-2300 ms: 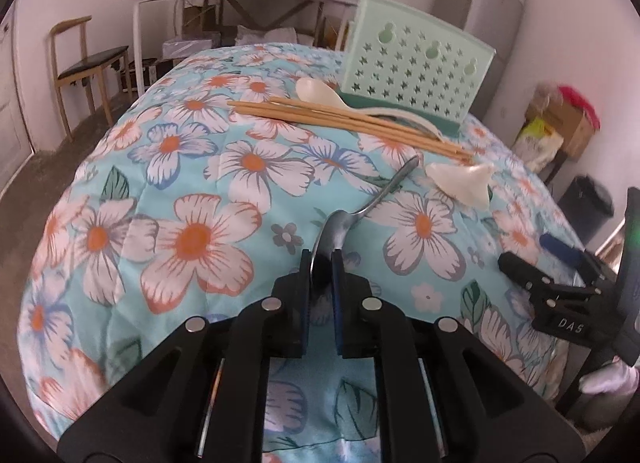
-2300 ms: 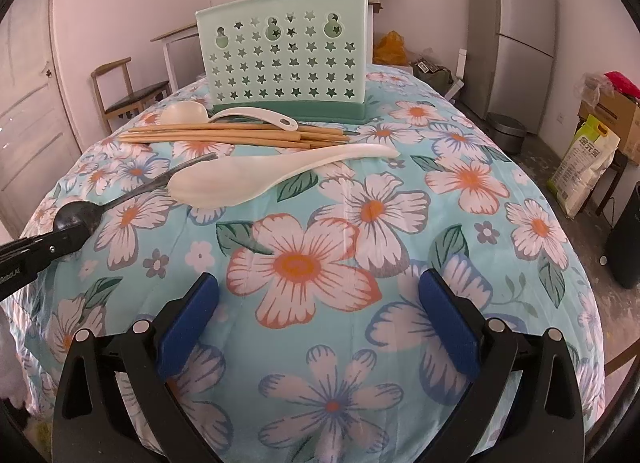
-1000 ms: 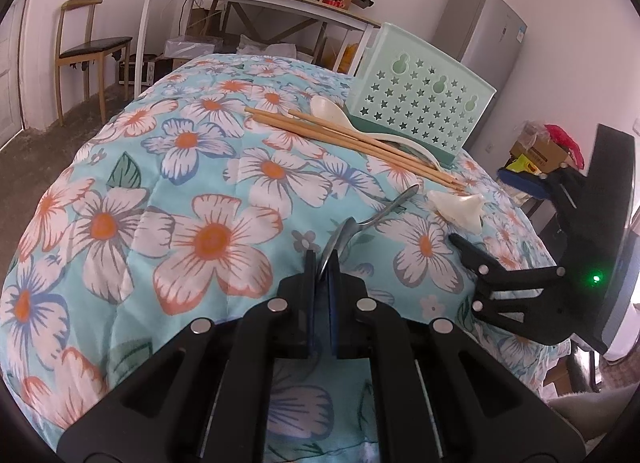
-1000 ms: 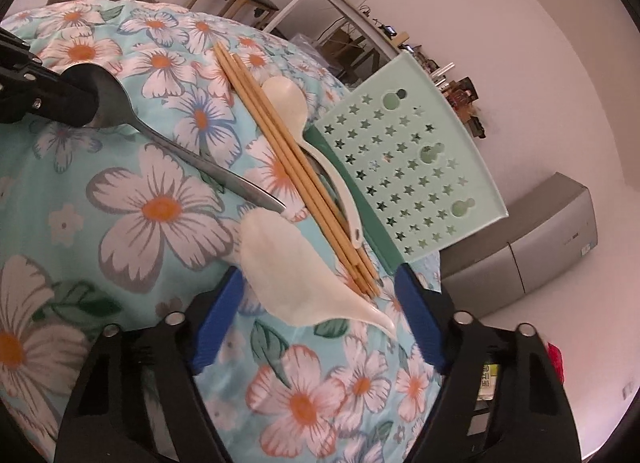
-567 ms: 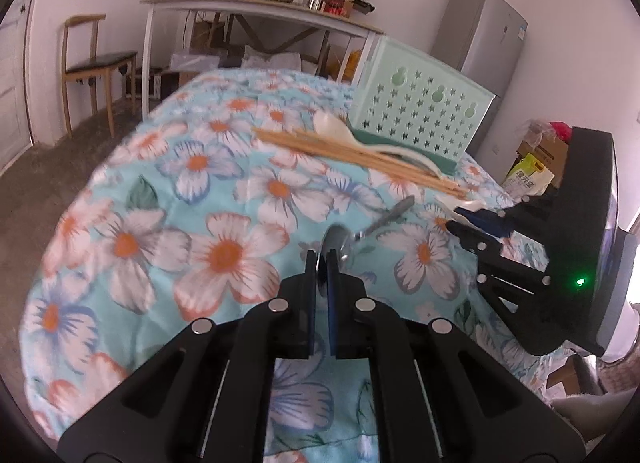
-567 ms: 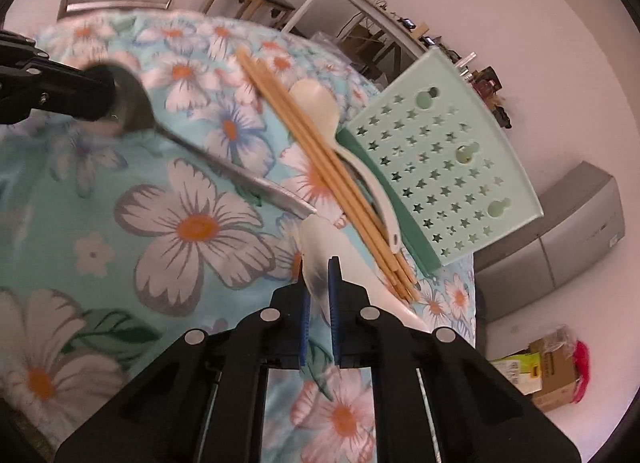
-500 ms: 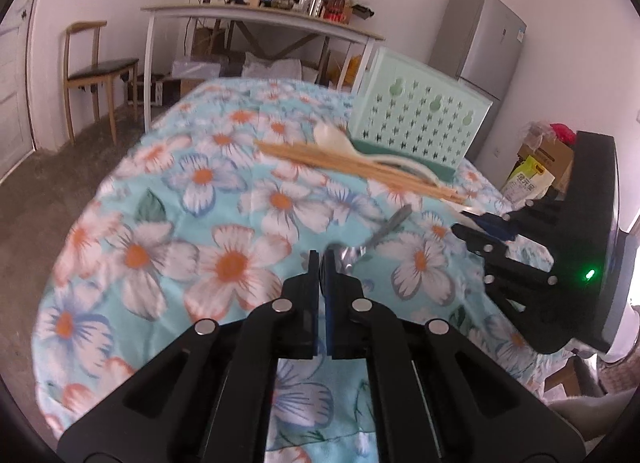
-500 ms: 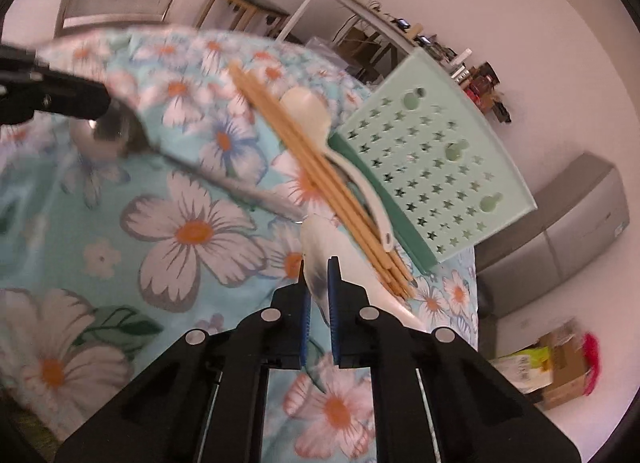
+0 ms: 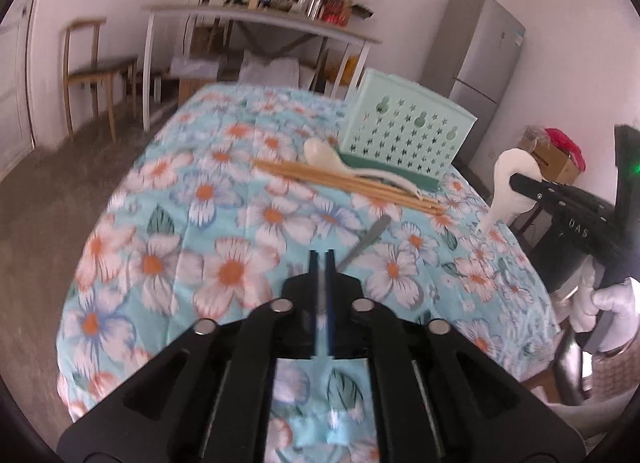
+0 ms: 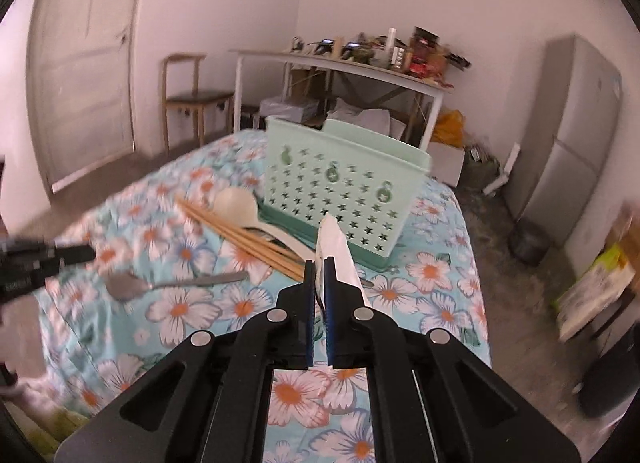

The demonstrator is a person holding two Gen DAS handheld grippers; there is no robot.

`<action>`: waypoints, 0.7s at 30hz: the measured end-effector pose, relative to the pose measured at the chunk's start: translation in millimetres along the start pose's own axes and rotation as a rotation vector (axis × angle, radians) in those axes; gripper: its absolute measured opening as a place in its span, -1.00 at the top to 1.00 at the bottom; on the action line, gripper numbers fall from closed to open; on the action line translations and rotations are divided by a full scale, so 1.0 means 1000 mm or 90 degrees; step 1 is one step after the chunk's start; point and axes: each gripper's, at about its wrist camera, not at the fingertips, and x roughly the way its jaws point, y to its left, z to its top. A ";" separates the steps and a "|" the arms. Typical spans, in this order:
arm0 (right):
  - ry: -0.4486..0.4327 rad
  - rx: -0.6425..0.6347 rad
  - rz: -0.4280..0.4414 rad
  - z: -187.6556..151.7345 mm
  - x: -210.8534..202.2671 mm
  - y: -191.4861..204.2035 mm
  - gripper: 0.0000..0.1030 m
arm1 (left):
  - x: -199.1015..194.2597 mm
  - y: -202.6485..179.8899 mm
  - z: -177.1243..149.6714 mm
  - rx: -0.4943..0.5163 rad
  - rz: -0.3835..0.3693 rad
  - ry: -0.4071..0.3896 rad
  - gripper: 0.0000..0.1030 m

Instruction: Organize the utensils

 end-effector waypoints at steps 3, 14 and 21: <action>-0.005 0.033 0.010 -0.001 0.001 -0.012 0.92 | 0.004 0.014 -0.006 -0.064 -0.028 0.041 0.57; -0.029 0.077 0.023 -0.010 0.000 -0.031 0.91 | 0.053 0.065 -0.033 -0.400 -0.169 0.144 0.54; -0.050 0.093 0.036 -0.014 0.001 -0.039 0.91 | 0.064 0.063 -0.032 -0.445 -0.125 0.131 0.87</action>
